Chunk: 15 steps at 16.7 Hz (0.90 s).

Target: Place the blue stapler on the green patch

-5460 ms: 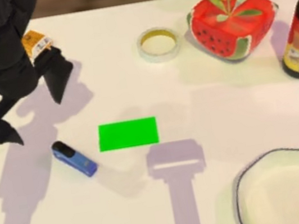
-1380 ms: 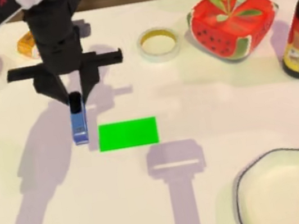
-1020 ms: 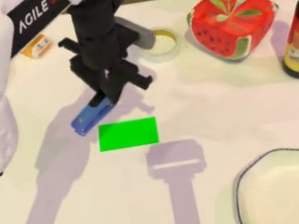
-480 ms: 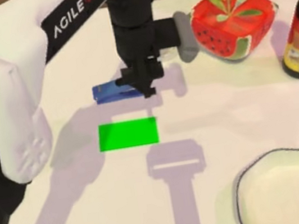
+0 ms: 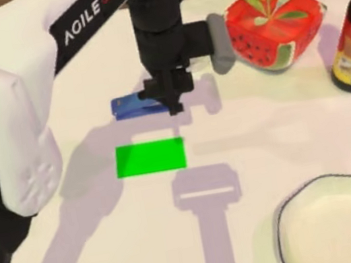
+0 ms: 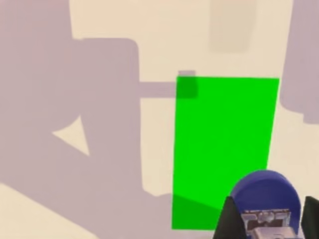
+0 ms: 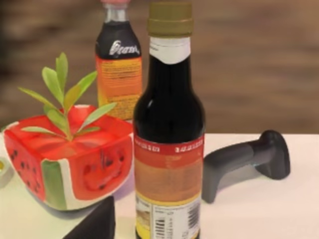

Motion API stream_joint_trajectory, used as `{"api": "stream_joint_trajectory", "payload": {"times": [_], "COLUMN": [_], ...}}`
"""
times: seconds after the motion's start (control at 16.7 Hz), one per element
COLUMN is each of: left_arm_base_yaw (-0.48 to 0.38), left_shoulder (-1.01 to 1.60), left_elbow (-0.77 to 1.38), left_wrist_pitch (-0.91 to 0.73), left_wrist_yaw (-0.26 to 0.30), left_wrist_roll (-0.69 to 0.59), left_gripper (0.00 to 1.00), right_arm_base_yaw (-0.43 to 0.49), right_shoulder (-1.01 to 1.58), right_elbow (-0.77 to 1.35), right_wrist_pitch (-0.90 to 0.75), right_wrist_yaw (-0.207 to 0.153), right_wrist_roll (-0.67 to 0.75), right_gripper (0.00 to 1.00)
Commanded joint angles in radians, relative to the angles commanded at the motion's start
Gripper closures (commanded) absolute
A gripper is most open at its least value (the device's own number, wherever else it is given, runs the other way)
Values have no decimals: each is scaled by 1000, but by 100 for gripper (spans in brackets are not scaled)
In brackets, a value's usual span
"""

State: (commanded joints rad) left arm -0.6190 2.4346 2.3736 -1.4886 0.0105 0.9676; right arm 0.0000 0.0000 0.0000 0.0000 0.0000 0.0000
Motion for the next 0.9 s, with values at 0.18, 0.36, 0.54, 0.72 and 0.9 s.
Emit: {"api": "stream_joint_trajectory", "payload": {"times": [0.18, 0.36, 0.54, 0.72, 0.9], "left_arm_base_yaw": [8, 20, 30, 33, 33], "left_shoulder": [-13, -24, -36, -40, -40], "left_elbow": [-101, -267, -406, -454, -454], "left_wrist_pitch": [96, 232, 361, 409, 409], "left_wrist_yaw": [0, 1, 1, 1, 1], "left_wrist_roll": [7, 19, 31, 38, 38], "left_gripper": [100, 100, 100, 100, 100], "right_arm_base_yaw": [0, 0, 0, 0, 0], "right_shoulder": [0, 0, 0, 0, 0], "right_elbow": [0, 0, 0, 0, 0], "right_wrist_pitch": [0, 0, 0, 0, 0], "right_wrist_yaw": [0, 0, 0, 0, 0], "right_wrist_roll": [0, 0, 0, 0, 0], "right_gripper": [0, 0, 0, 0, 0]}}
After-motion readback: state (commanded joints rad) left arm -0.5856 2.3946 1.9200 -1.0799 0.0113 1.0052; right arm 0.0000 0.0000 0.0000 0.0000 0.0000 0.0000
